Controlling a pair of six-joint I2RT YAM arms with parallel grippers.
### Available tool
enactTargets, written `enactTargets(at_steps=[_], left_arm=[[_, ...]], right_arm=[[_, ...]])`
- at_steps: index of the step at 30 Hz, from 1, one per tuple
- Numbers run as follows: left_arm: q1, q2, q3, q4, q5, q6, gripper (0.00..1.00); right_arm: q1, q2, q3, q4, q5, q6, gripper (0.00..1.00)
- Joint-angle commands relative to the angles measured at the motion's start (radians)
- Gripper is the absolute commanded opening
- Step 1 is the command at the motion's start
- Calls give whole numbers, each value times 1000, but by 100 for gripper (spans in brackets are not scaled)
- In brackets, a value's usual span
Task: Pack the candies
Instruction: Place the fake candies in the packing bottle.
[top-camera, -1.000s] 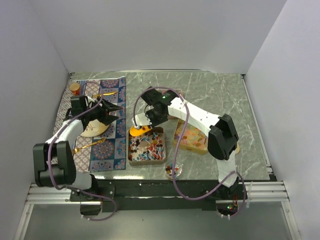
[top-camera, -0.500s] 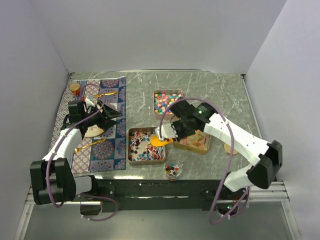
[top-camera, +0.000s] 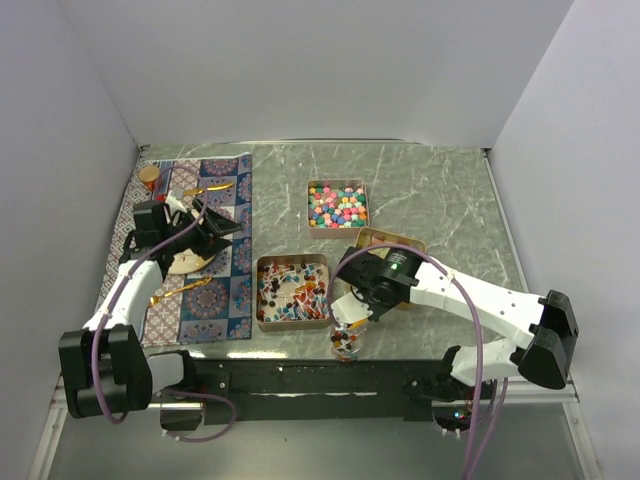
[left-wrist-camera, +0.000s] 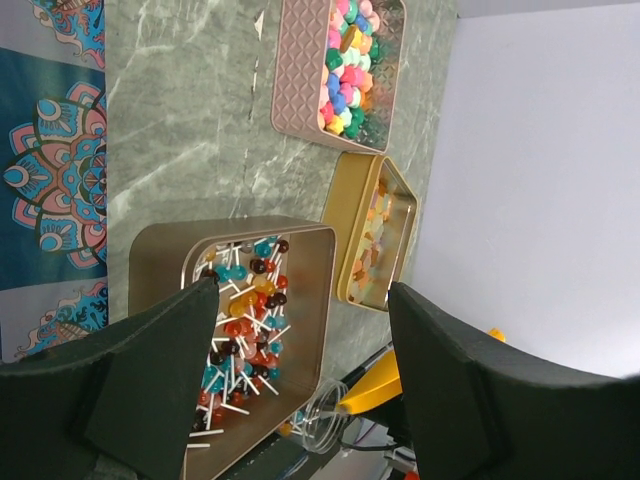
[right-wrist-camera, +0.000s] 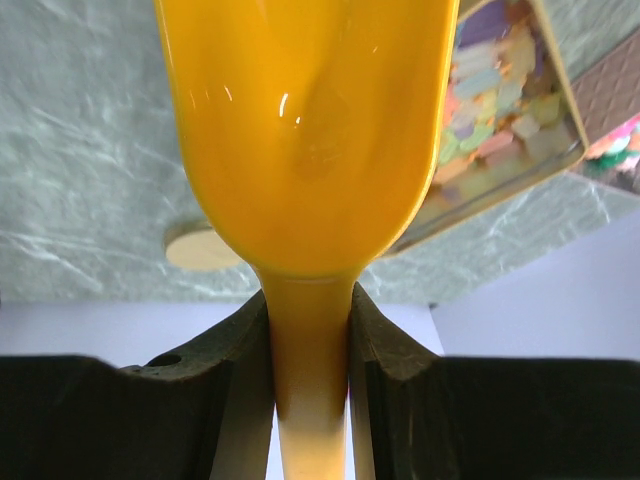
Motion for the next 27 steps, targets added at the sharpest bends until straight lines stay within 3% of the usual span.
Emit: enactTargets(at_steps=[1,11,15,19,23,27], left_arm=[[10,-44,-17,33,-6,1,75],[28,-73,-31,70,19,-27,76],[-10,-79,-25,180,137,-90,82],[-91,-72,-36,325,227,-128,81],[-165,-55,13,271,260,-29,80],[-210,-32,27,246,272,-7,79]], right_arm=[[24,-53,-31,-19,111,-31,0],[44,-55,-3,-44,156,-39,0],[0,20,178,-85,72,59,0],[-62,143,371,-55,-34,255,0],[-117,279,534,-53,-154,385,0],[-122,331,647,-29,-165,405,0]])
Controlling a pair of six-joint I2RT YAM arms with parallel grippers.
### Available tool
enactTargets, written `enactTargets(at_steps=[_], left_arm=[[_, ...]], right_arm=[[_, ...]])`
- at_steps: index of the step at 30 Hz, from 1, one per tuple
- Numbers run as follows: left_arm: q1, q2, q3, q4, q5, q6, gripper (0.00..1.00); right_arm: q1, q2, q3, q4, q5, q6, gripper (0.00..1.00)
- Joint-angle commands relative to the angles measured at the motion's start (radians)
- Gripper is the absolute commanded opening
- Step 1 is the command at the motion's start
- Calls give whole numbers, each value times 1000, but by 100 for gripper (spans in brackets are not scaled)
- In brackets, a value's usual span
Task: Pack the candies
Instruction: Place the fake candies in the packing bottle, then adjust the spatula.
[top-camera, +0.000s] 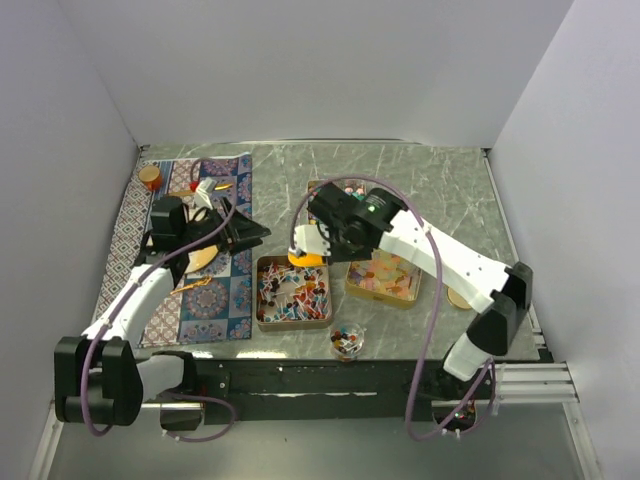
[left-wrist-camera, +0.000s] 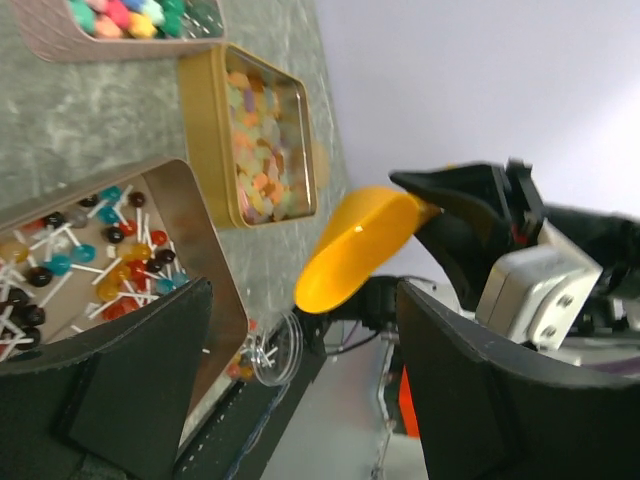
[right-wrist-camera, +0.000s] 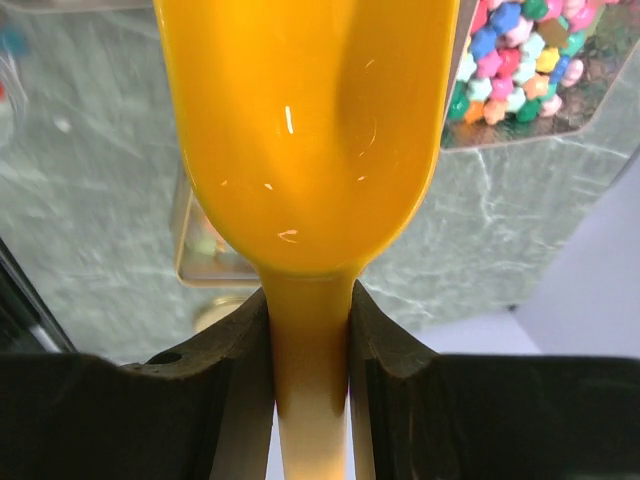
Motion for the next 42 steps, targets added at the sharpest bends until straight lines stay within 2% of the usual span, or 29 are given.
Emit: enactTargets(at_steps=[1,8,13,15,16,18,19,21,22,23,24,26,27,30,33,38,42], left_arm=[[-42,18,51,34,55,50,79],[-65,65,77,3,38,55,79],[-65,107,88,52,62,11,77],[-65,127,82,128,93,-14,70],[-65,140,79,161,133,-51,61],[-65,156,59,298,186,-100,51],[-65,163,47,361,211,-181,47],[-65,197,12,603,298,-279,32],[-67,225,4,679,324,-362,15],[-65,234,-2,728,360,-391,6],[-65,242,2,760,377,-408,1],[-65,252,12,750,397,-411,1],[-65,254,18,752,407,-418,1],[-65,259,30,750,412,-424,1],[-65,265,48,704,412,-393,1],[-65,275,71,609,407,-329,1],[-67,292,87,612,404,-329,1]], right_arm=[[-9,59,134,8,-72,103,0],[-8,133,301,2,-108,107,0],[20,145,396,-29,-156,78,0],[31,139,378,-12,-158,75,0],[35,133,367,-6,-159,75,0],[35,130,338,13,-171,69,0],[35,128,332,17,-187,67,0],[37,120,318,37,-231,60,0],[34,110,312,49,-253,60,0],[31,102,304,65,-266,60,0],[25,93,298,77,-282,58,9],[-1,45,246,132,-312,69,22],[-12,0,222,155,-317,72,36],[-70,-70,117,232,-369,66,61],[-121,-146,47,283,-421,77,63],[-156,-153,50,266,-472,89,60],[-158,-150,50,269,-522,98,60]])
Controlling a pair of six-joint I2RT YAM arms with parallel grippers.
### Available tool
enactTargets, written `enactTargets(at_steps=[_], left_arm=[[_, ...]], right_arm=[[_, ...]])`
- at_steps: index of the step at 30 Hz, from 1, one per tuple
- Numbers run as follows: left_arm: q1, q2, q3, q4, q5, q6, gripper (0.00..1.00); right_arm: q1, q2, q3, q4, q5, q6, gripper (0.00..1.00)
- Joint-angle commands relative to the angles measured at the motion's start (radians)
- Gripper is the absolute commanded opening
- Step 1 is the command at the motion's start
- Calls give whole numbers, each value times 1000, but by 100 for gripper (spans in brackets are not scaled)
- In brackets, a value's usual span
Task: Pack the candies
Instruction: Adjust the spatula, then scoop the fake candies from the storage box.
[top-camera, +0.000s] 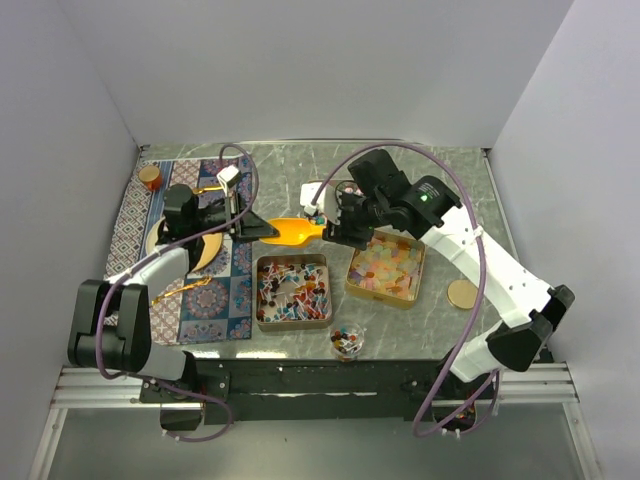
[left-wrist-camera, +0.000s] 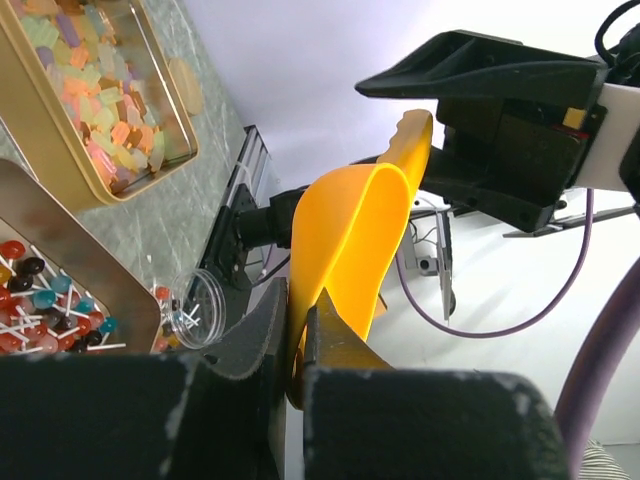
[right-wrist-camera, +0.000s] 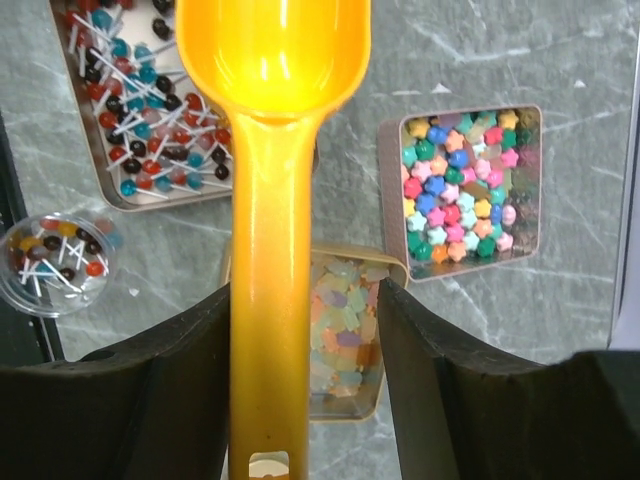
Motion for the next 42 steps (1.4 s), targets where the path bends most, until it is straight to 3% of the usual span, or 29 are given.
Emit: enactTargets(at_steps=[1,5,13,16,17,18,19,20,21,22,24,26,28,32,36,39,42], left_arm=[[-4,27,49,3,28,27,1],[-6,49,82,-28,31,47,1],[-6,78,105,-26,32,59,1],[-6,84,107,-46,34,82,1],[-6,86,108,-52,32,85,1],[-6,89,113,-69,32,100,1],[-4,93,119,-106,3,132,7],[0,93,159,-298,-27,190,19],[23,86,185,-394,-64,337,36],[42,80,208,-502,-186,401,55],[92,55,257,-663,-306,503,60],[106,40,256,-695,-466,519,66],[102,21,233,-740,-532,518,68],[62,-2,126,-825,-737,486,67],[46,-72,0,-833,-822,438,63],[45,-123,-52,-901,-853,421,57],[46,-183,-106,-954,-856,386,42]], right_arm=[[-3,-12,8,46,-95,26,60],[-3,20,43,12,-140,33,51],[-5,60,28,-43,-140,-4,45],[-2,66,32,-37,-151,-7,33],[-3,72,40,-38,-148,-9,18],[-7,85,50,-43,-145,-9,13],[-7,88,66,-54,-132,-13,7],[-5,88,75,-55,-114,-17,0],[-19,82,83,-63,-74,-23,0],[-31,74,95,-86,-60,-45,0],[-60,60,107,-147,11,-93,0],[-98,30,89,-247,74,-188,0],[-138,-3,22,-312,165,-272,0],[-201,-67,-145,-374,372,-372,0],[-253,-118,-284,-324,530,-460,0],[-272,-119,-334,-284,619,-512,0],[-278,-96,-342,-268,679,-541,0]])
